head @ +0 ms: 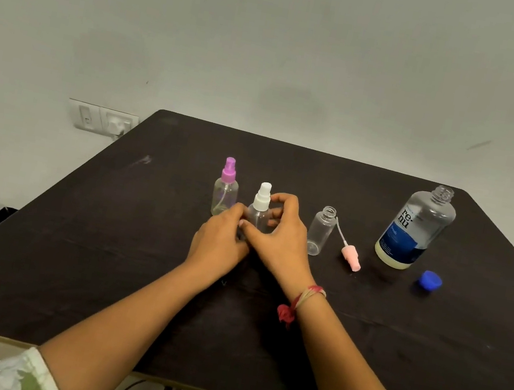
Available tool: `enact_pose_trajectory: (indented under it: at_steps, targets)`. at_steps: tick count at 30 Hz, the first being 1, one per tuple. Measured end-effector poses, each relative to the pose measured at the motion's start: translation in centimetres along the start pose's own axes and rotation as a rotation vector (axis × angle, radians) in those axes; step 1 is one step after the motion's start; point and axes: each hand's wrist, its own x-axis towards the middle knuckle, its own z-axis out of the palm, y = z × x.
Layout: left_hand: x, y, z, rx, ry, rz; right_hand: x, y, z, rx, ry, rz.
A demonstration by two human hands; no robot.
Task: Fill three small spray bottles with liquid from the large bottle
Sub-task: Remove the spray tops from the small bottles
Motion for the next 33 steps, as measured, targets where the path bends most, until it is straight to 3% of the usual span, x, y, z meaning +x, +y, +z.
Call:
enact_pose_trajectory:
  at_steps: [6,15,22,26,33]
  targets:
    - [0.2,0.1,0.0,-0.037,-0.005,-0.002,0.3,-0.6,-0.3,0.261,0.134,-0.096]
    - [0.5,-0.1,0.3,-0.067,-0.036,-0.006,0.9,0.0,-0.4,0.316,0.162,-0.108]
    - [0.5,0.0,0.5,-0.088,-0.056,0.006,0.8,0.2,-1.0,0.339,0.061,-0.127]
    - [0.5,0.1,0.5,-0.077,-0.066,-0.001,0.8,0.2,-0.7,0.258,0.129,-0.174]
    - [0.4,0.2,0.5,-0.084,-0.073,-0.004,0.9,0.6,-0.8,0.379,0.078,-0.101]
